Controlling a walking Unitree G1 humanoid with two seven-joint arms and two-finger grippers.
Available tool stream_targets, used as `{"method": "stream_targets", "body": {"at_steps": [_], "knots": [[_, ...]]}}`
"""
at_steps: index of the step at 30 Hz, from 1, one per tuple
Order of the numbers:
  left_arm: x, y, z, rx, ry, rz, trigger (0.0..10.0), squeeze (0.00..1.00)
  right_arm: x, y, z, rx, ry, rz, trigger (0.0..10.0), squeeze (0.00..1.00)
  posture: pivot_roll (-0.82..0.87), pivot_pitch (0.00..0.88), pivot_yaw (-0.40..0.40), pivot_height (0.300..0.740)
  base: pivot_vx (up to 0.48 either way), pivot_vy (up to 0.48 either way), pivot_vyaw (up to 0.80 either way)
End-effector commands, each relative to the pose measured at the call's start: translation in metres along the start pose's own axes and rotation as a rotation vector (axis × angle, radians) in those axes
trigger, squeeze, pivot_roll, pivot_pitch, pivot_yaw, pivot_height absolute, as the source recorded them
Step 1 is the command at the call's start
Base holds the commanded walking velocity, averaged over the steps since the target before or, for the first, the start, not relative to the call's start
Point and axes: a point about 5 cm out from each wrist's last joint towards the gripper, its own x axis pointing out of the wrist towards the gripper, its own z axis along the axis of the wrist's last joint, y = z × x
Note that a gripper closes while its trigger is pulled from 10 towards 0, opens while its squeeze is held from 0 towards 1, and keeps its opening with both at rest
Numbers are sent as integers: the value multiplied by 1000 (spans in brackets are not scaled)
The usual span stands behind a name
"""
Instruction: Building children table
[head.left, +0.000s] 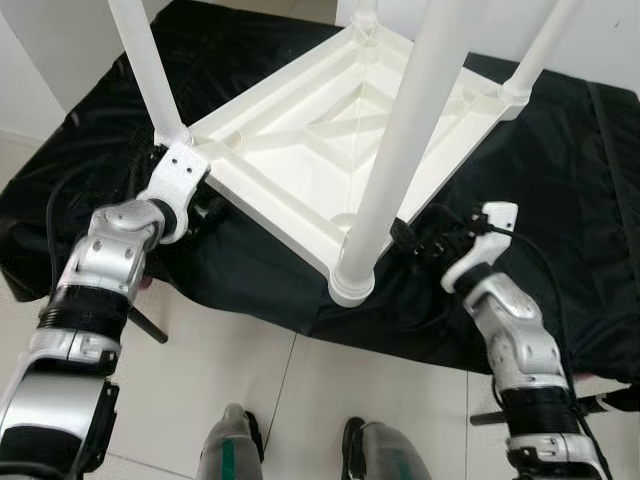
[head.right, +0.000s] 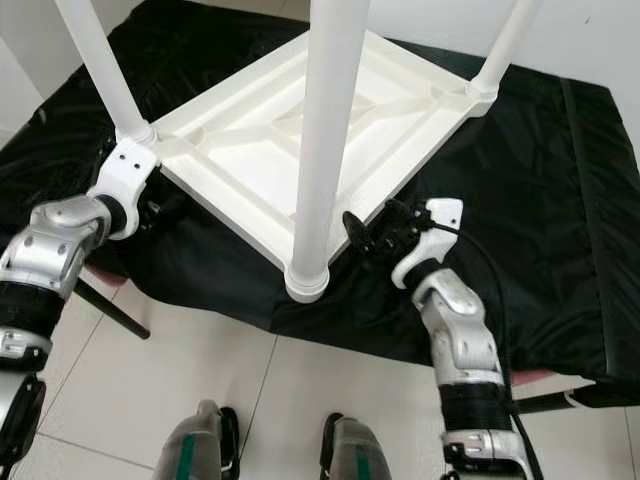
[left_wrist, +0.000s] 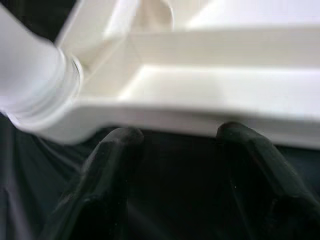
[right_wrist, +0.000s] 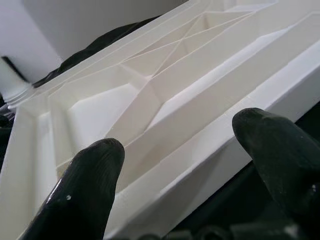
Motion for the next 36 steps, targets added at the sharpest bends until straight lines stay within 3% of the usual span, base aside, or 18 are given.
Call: {"method": "stream_targets", "body": {"at_steps": [1,3,9,14,25,32,36], "knots": [[4,-3,-5,16,26,-28,10000,0,1,-4,-6,3,31,-68,10000,0,-2,129,-12,740,0,0,0],[11,-4,-1,22,26,-30,10000,0,6,-1,-8,9,35,-131,10000,0,-3,130,-12,740,0,0,0],[19,-6,9,29,12,-46,10000,0,9,10,-9,44,20,-128,10000,0,-7,136,-9,740,0,0,0],[28,-10,9,45,39,-56,10000,0,6,22,6,63,-86,-87,10000,0,-20,161,3,740,0,0,0],[41,-16,5,119,107,-36,10000,0,-4,27,17,72,-131,-129,10000,0,-35,220,32,740,0,0,0],[42,-13,6,113,115,-25,10000,0,-9,29,18,72,-133,-142,10000,0,-37,239,42,740,0,0,0],[42,-15,0,153,150,-55,10000,0,-10,29,19,78,-130,-148,10000,0,-31,242,45,740,0,0,0]]}}
